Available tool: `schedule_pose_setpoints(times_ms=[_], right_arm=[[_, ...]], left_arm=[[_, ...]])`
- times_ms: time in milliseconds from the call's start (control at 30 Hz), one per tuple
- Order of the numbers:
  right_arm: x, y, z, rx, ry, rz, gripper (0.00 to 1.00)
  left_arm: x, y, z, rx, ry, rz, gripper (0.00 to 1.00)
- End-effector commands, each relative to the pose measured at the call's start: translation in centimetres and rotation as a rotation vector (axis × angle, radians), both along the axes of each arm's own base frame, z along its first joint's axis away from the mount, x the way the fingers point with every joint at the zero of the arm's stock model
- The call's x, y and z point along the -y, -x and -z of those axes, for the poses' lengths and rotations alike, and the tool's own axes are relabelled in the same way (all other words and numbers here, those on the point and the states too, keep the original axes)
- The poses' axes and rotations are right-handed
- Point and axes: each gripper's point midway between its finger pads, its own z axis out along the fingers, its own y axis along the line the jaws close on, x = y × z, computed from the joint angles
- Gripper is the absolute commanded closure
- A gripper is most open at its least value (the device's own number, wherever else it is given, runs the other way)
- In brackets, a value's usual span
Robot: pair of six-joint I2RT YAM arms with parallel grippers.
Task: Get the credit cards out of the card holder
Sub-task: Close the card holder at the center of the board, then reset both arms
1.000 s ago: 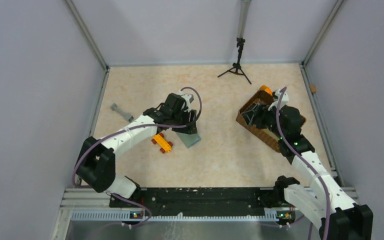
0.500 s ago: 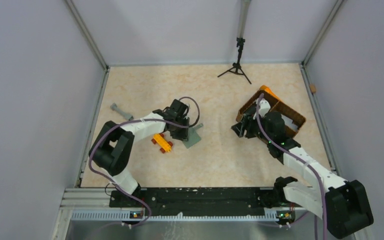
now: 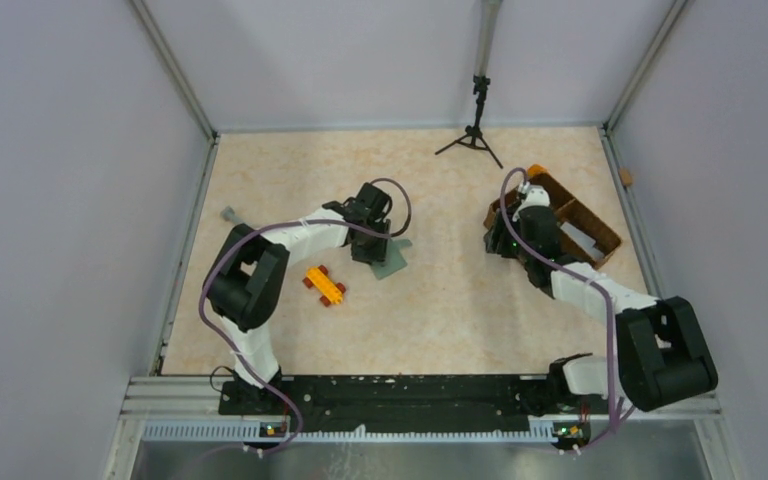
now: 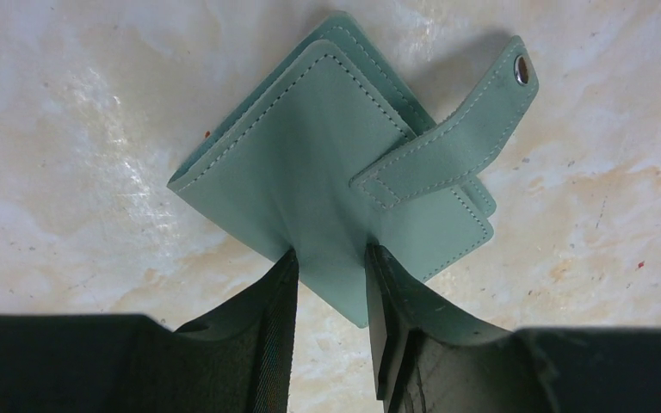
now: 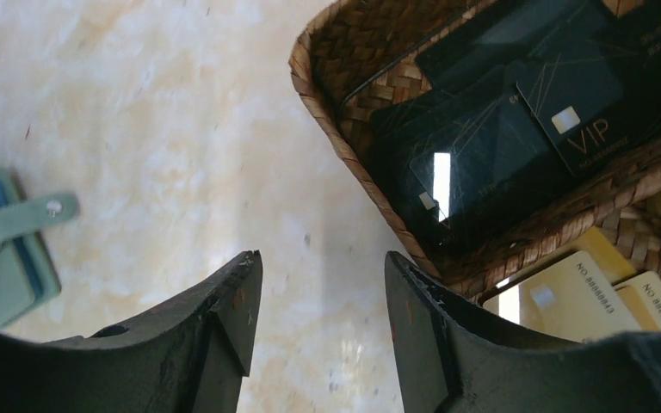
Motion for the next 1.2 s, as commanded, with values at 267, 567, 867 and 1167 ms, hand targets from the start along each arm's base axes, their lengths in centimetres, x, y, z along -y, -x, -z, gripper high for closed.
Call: schedule_pose_setpoints(times_ms=[267, 567, 867, 1167], right_arm=[[0.4, -3.9, -9.6, 0.329, -0.046, -0.012, 0.4], [1.0, 0.0, -7.6, 0.369, -0.024, -0.056, 0.36], [2.6, -0.1, -7.1, 0.457, 0.087, -0.032, 0.32], [5.5, -1.0, -6.4, 0.474, 0.196, 0.051, 0.24]], left_arm=[[-5.0, -1.8, -6.0, 0.269, -0.041, -0.103, 0.35], [-13.1, -2.8, -12.8, 0.618, -0.005, -0.349, 0.01], [-21.3, -3.1, -13.2, 0.906, -0.163, -0.549, 0.04], [-25.1, -2.6, -10.8, 1.022, -0.251, -0.607, 0.06]])
